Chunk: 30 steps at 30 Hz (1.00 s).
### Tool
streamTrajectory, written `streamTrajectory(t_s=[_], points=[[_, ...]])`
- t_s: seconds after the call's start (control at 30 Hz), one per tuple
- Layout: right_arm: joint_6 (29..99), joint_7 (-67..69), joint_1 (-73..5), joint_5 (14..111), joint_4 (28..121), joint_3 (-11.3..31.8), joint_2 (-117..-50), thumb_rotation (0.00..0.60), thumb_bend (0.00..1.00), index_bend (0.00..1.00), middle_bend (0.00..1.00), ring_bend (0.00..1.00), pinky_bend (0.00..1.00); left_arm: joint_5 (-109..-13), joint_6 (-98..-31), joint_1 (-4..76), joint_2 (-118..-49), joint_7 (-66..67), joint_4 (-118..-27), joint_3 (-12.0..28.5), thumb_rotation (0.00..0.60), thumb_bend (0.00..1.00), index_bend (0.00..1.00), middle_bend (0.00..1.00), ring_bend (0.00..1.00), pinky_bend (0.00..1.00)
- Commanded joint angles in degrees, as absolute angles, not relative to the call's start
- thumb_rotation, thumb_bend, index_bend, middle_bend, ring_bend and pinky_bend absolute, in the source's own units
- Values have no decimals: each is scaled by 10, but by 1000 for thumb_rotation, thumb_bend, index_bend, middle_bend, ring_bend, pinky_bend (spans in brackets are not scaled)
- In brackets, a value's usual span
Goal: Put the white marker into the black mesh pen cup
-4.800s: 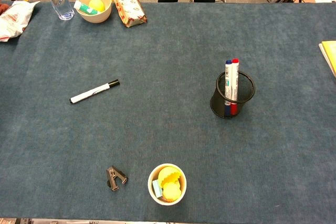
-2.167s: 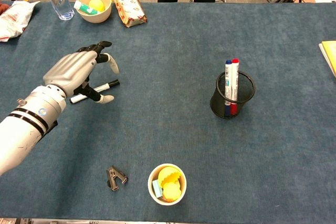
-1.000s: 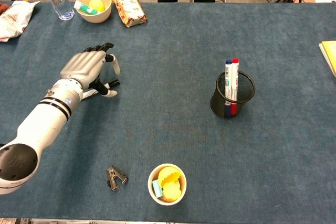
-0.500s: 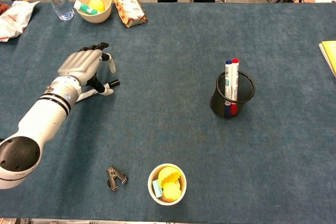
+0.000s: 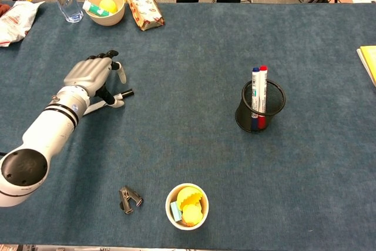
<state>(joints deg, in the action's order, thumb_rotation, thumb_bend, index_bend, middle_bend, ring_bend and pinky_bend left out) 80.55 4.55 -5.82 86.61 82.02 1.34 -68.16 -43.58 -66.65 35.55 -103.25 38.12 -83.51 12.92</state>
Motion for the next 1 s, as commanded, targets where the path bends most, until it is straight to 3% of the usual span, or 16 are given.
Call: streamTrajectory(t_s=[0.03, 1.0], points=[[806, 46, -58, 866, 820, 14, -682, 600, 0, 192, 332, 299, 383, -434, -665, 358, -1035, 380, -830, 131, 600, 145, 420, 0, 0, 11], [803, 48, -56, 864, 819, 12, -683, 600, 0, 192, 332, 299, 384, -416, -670, 364, -1035, 388, -820, 127, 600, 146, 498, 0, 0, 12]])
